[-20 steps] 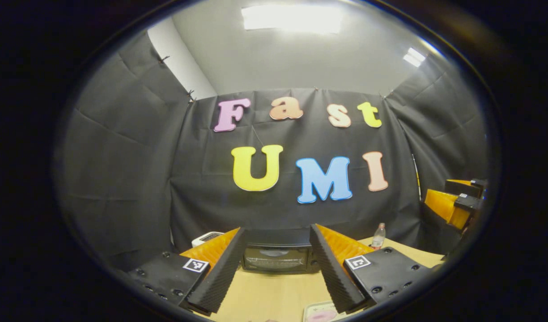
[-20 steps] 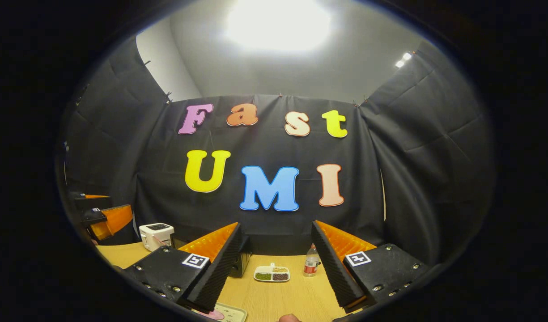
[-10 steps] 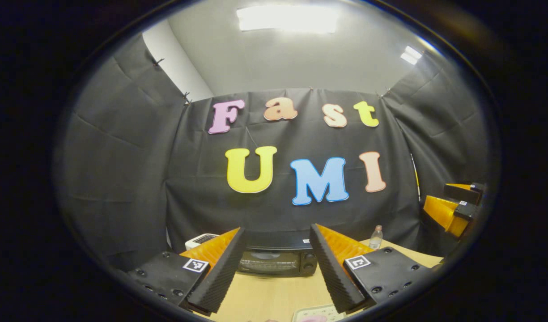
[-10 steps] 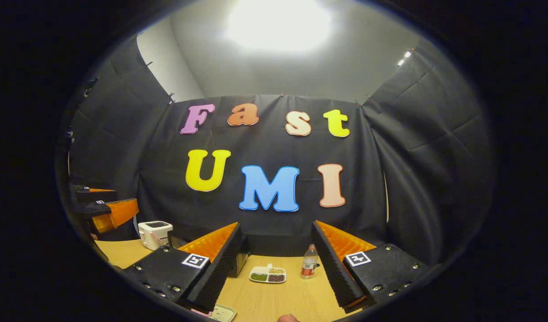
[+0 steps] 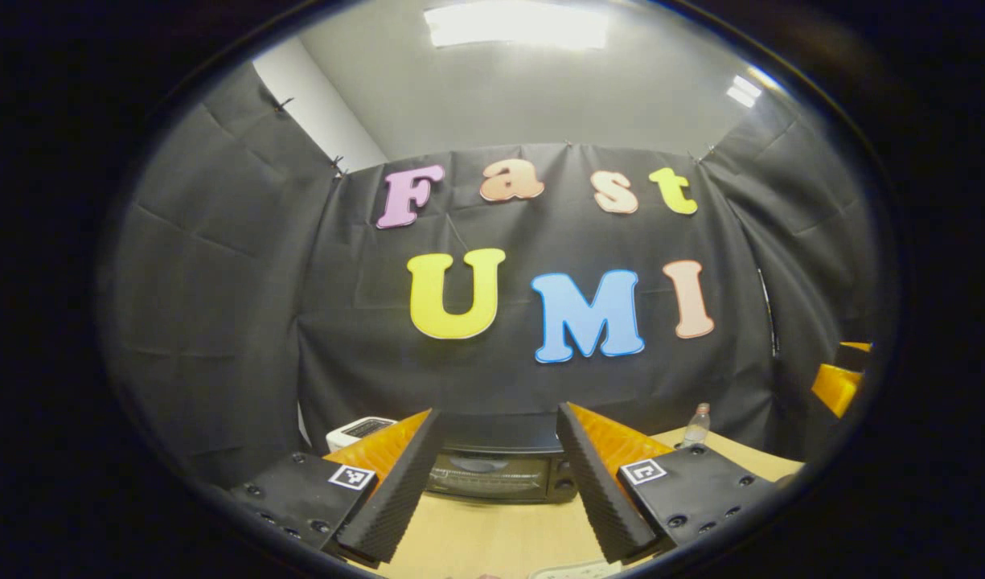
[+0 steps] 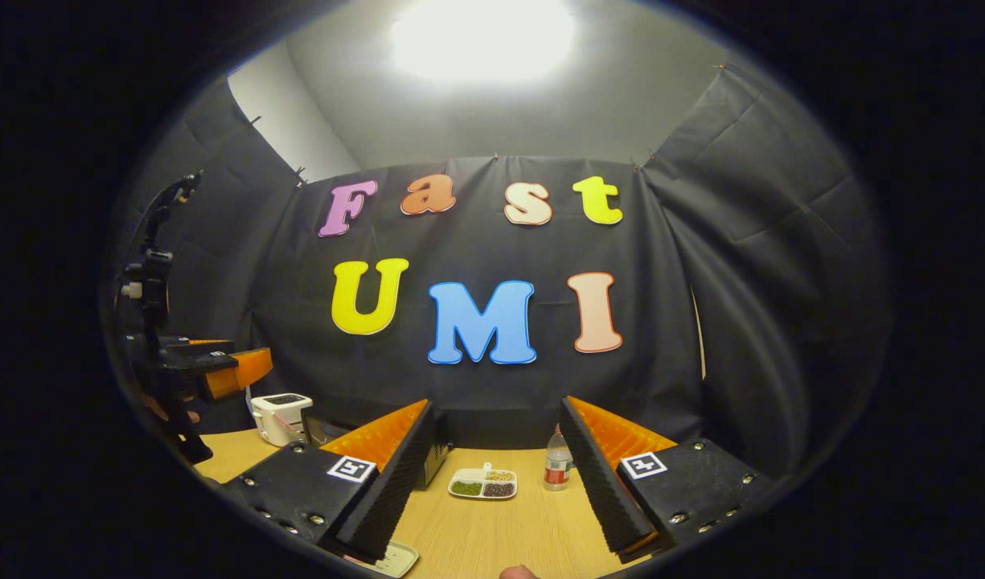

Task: Open the electric oven with the left hand, put the food in, and close the electric oven.

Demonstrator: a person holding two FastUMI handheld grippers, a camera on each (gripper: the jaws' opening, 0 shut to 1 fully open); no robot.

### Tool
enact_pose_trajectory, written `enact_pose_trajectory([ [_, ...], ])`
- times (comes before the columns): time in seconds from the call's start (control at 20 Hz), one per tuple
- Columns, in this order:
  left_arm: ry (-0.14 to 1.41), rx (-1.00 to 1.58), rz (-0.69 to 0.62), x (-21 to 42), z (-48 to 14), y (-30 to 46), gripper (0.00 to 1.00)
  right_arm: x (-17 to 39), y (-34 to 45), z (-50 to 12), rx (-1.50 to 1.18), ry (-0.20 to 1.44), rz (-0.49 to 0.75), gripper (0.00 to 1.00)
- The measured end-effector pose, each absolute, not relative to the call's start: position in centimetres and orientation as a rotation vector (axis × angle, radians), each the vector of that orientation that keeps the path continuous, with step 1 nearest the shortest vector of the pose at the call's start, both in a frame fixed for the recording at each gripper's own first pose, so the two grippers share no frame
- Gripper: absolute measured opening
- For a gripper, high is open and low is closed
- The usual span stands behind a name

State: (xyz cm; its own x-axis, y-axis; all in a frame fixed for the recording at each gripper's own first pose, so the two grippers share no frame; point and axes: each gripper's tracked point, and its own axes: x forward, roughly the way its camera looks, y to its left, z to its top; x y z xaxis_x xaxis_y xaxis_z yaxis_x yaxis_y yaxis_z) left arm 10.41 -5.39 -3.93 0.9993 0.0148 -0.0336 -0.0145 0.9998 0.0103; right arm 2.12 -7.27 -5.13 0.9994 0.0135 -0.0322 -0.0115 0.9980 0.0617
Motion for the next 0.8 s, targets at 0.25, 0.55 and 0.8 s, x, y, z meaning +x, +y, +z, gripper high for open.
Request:
enact_pose_trajectory([
  [0.25,0.077,-0.027,-0.007,17.8,-7.4,-3.0,1.0,4.3,-7.6,-5.1,0.036,0.024,-0.069,0.95],
  [0.55,0.123,-0.001,-0.055,25.6,-11.9,-1.5,1.0,7.3,-7.1,-6.0,0.015,0.049,-0.161,0.95],
  [0.8,0.182,-0.008,-0.106,29.6,-16.8,-1.2,1.0,9.0,-6.1,-7.1,-0.017,0.085,-0.208,0.95],
])
